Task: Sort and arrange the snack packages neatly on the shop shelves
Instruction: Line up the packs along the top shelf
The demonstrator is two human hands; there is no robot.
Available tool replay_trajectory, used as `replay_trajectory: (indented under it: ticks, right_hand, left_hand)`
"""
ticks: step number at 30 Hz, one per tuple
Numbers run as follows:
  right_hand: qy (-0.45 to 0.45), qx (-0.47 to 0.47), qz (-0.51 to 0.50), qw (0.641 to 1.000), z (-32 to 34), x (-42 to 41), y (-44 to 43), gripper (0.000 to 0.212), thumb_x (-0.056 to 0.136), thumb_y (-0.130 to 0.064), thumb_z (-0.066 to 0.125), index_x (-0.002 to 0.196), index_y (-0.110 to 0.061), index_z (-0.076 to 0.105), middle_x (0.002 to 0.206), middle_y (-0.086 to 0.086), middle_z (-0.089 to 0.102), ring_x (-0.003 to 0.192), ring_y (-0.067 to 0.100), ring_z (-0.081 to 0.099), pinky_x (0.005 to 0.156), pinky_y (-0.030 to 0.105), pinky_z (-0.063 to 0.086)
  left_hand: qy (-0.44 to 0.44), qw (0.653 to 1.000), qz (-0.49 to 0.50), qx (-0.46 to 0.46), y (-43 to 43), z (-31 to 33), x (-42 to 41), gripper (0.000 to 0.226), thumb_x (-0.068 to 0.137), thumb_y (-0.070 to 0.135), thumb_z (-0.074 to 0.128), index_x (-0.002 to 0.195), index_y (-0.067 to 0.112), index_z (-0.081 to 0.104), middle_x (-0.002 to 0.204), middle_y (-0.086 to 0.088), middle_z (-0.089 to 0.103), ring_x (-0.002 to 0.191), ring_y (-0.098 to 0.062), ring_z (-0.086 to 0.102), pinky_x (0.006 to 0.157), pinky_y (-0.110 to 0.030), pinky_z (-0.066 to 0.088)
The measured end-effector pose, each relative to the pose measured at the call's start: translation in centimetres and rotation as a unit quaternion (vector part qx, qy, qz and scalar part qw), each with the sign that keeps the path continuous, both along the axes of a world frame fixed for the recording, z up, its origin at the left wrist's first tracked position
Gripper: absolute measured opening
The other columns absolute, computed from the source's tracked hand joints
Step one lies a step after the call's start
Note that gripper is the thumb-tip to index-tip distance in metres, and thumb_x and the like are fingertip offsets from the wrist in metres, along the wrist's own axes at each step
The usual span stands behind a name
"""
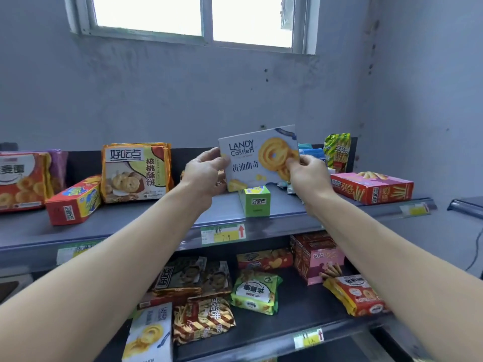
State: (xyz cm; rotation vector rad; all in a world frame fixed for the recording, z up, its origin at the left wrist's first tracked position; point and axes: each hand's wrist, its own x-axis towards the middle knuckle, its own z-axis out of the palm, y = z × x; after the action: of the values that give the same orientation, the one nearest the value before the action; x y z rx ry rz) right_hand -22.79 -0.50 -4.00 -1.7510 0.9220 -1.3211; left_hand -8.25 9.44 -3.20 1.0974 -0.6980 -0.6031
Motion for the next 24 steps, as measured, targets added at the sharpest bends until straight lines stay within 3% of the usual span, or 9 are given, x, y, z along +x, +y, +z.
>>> replay_trajectory:
  ticks: [3, 7, 10, 16, 19, 22, 24]
  right_hand:
    - [-0.002, 0.001, -0.010, 1.000, -0.3, 1.7, -0.9, 0.019, 0.093, -0.028, 0.048, 0.085, -0.016, 0.061, 0.064, -0.004, 0.053, 0.057, 0.011, 0.043, 0.048, 0.028, 0.031]
    - [-0.012, 0.017, 0.014, 1.000, -0.8, 3.7, -2.2, 0.017, 0.092, -0.026, 0.049, 0.083, -0.016, 0.059, 0.065, -0.003, 0.053, 0.055, 0.012, 0.043, 0.048, 0.027, 0.030]
    - [-0.016, 0.020, 0.031, 0.999, -0.9, 5.0, -3.1, 0.019, 0.093, -0.028, 0.049, 0.079, -0.017, 0.058, 0.063, -0.004, 0.052, 0.054, 0.011, 0.042, 0.048, 0.027, 0.031]
    - [-0.015, 0.028, 0.101, 0.994, -0.2, 7.4, -5.3, 0.025, 0.092, -0.026, 0.051, 0.092, -0.005, 0.065, 0.076, 0.004, 0.059, 0.063, 0.016, 0.047, 0.057, 0.029, 0.037]
    - [-0.005, 0.021, 0.149, 0.989, 0.7, 8.6, -6.5, 0.022, 0.091, -0.026, 0.053, 0.090, -0.008, 0.066, 0.077, 0.003, 0.061, 0.066, 0.016, 0.050, 0.061, 0.028, 0.039]
    - [0.007, 0.018, 0.198, 0.980, 1.6, 10.0, -7.4, 0.018, 0.092, -0.028, 0.053, 0.087, -0.015, 0.064, 0.067, -0.003, 0.056, 0.056, 0.010, 0.045, 0.048, 0.020, 0.037]
    - [0.015, 0.031, 0.230, 0.972, 2.1, 11.1, -8.0, 0.017, 0.093, -0.031, 0.053, 0.090, -0.017, 0.063, 0.076, -0.003, 0.059, 0.063, 0.008, 0.047, 0.051, 0.020, 0.038]
  left_hand:
    - [-0.001, 1.000, -0.002, 0.003, -1.2, -0.4, 1.7, 0.028, 0.092, 0.008, 0.057, 0.116, 0.019, 0.062, 0.091, 0.000, 0.071, 0.073, -0.017, 0.068, 0.078, -0.037, 0.056]
    - [-0.009, 1.000, 0.010, 0.009, -2.1, -1.0, 3.4, 0.023, 0.093, 0.011, 0.056, 0.111, 0.022, 0.063, 0.086, 0.001, 0.072, 0.066, -0.014, 0.069, 0.068, -0.032, 0.058]
    - [-0.003, 1.000, 0.023, 0.003, -2.7, -1.0, 4.4, 0.020, 0.093, 0.011, 0.055, 0.106, 0.023, 0.064, 0.078, 0.004, 0.072, 0.056, -0.010, 0.069, 0.050, -0.023, 0.054]
    - [-0.002, 0.996, 0.084, -0.014, -3.7, -0.4, 5.8, 0.020, 0.094, 0.011, 0.054, 0.106, 0.025, 0.063, 0.067, 0.010, 0.073, 0.053, -0.006, 0.068, 0.045, -0.020, 0.053]
    - [-0.013, 0.992, 0.119, -0.038, -4.1, 0.5, 6.5, 0.026, 0.094, 0.011, 0.054, 0.116, 0.022, 0.060, 0.084, 0.006, 0.073, 0.057, -0.006, 0.069, 0.044, -0.018, 0.050]
    - [-0.021, 0.986, 0.152, -0.069, -4.4, 1.1, 7.2, 0.032, 0.094, 0.008, 0.053, 0.124, 0.017, 0.056, 0.103, -0.001, 0.067, 0.068, -0.008, 0.067, 0.047, -0.017, 0.051]
    - [-0.019, 0.983, 0.162, -0.080, -4.3, 1.4, 7.9, 0.034, 0.094, 0.005, 0.053, 0.126, 0.012, 0.055, 0.107, -0.003, 0.065, 0.073, -0.011, 0.066, 0.047, -0.019, 0.052]
